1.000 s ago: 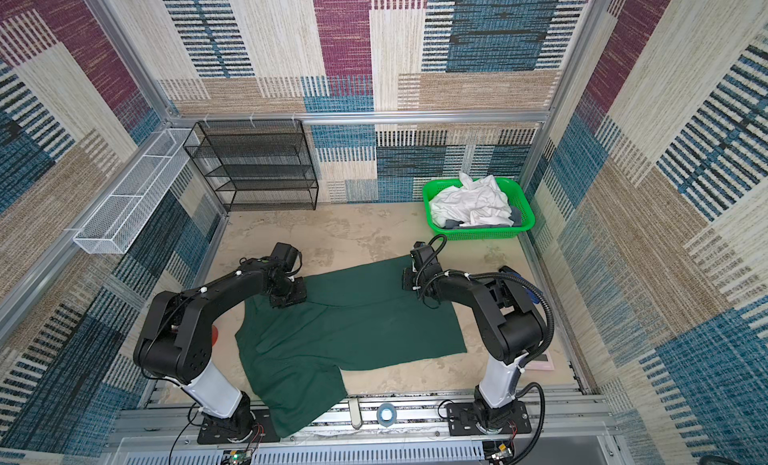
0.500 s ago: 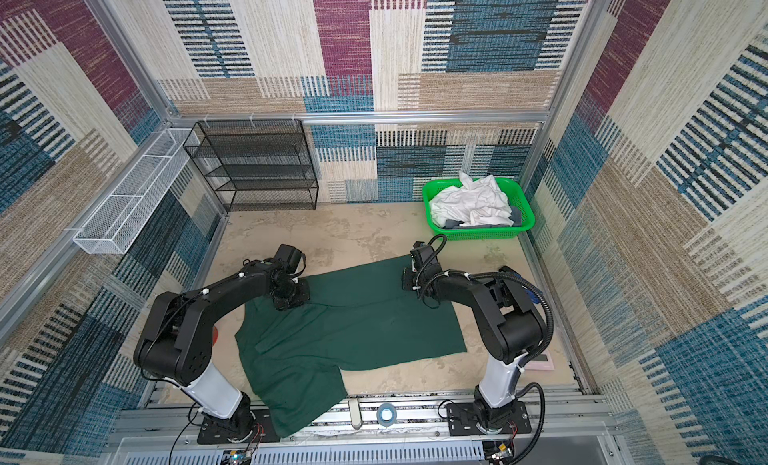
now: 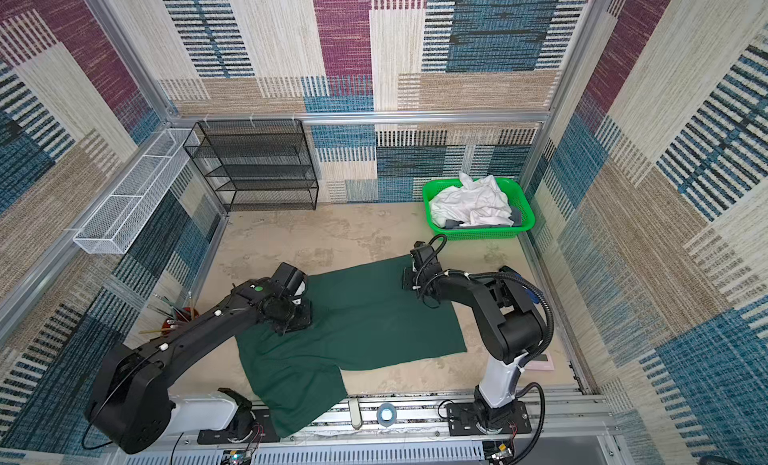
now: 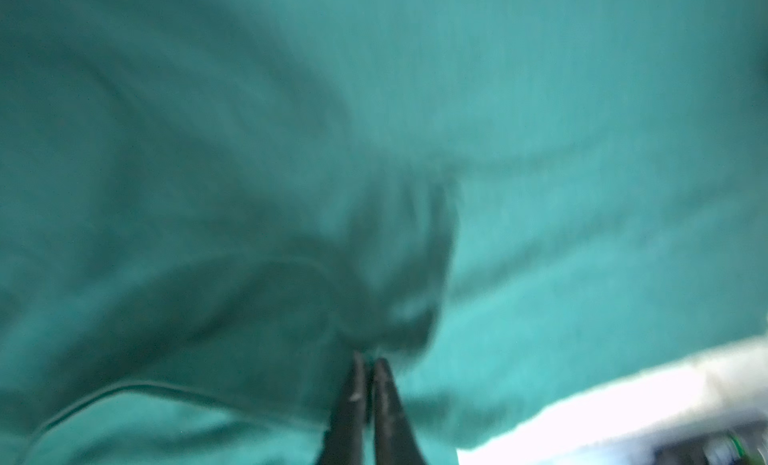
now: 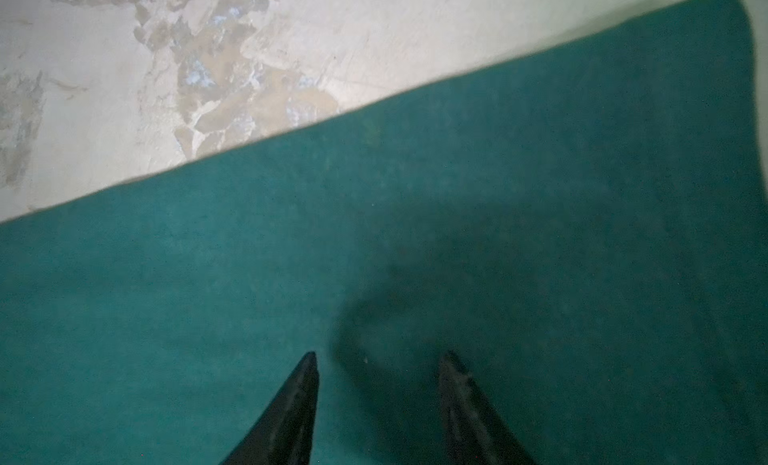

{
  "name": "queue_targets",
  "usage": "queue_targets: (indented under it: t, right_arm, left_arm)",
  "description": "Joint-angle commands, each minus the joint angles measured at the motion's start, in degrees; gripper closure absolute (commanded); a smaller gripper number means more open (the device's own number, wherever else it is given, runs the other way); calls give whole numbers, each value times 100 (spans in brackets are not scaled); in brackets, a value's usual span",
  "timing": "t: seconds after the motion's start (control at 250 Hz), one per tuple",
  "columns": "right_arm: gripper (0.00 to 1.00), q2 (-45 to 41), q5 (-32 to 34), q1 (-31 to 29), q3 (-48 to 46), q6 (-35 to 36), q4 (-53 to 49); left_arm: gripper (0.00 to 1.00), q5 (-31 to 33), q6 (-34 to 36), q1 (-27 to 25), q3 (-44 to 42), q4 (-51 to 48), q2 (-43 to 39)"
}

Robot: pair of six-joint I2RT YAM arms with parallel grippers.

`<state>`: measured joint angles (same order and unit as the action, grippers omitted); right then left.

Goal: Fold and stack the t-shirts

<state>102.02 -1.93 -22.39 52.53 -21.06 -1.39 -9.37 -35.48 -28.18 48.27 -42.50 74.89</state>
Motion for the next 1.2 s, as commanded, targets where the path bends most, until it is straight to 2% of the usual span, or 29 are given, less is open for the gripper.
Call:
queue_targets:
  t: [0.0, 0.064, 0.128, 0.172, 0.248, 0.336, 0.452, 0.556, 0.656, 0.82, 0.92, 1.028, 1.196]
  right_arm:
    - [51, -2, 107, -2, 46, -105, -256]
    - [51, 2, 112, -2, 64, -101, -248]
    - [51, 11, 108, -2, 68, -117, -238]
    - [51, 28, 89, -2, 80, -116, -221]
    - [51, 48, 37, -2, 88, -110, -226]
    - [51, 39, 26, -2, 82, -87, -255]
    - [51, 5, 85, -2, 67, -15, -313]
    - [51, -13, 95, 1, 60, 36, -335]
    - [51, -41, 64, 2, 146, 114, -352]
    - [51, 73, 62, 3, 552, 285, -430]
    - [51, 333, 62, 3, 911, 374, -507]
    - [51, 652, 41, 4, 1263, 442, -544]
    - [51, 1056, -50, -2, 1617, 454, -599]
  left_arm:
    - [74, -1044, -138, -98, -200, -155, -265]
    - [67, -1454, -47, -100, -192, -156, -466]
    - [63, -1422, 152, -95, -26, -258, -633]
    - [60, -1002, 236, -78, 105, -390, -727]
    - [55, 101, 249, 99, 442, -761, -689]
    - [55, 1018, 301, 645, 718, -877, -403]
    - [56, 1482, 228, 1670, 764, -281, -112]
    - [56, 2000, 269, 2322, 866, 380, 296]
    - [56, 2025, 389, 2760, 1238, 654, 949]
    - [56, 2139, 568, 3128, 1835, 675, 1835]
    - [56, 1789, 612, 3390, 1923, 838, 2164]
    - [57, 1449, 650, 3503, 2033, 972, 2475]
    - [60, 1269, 655, 3499, 2051, 1070, 2713]
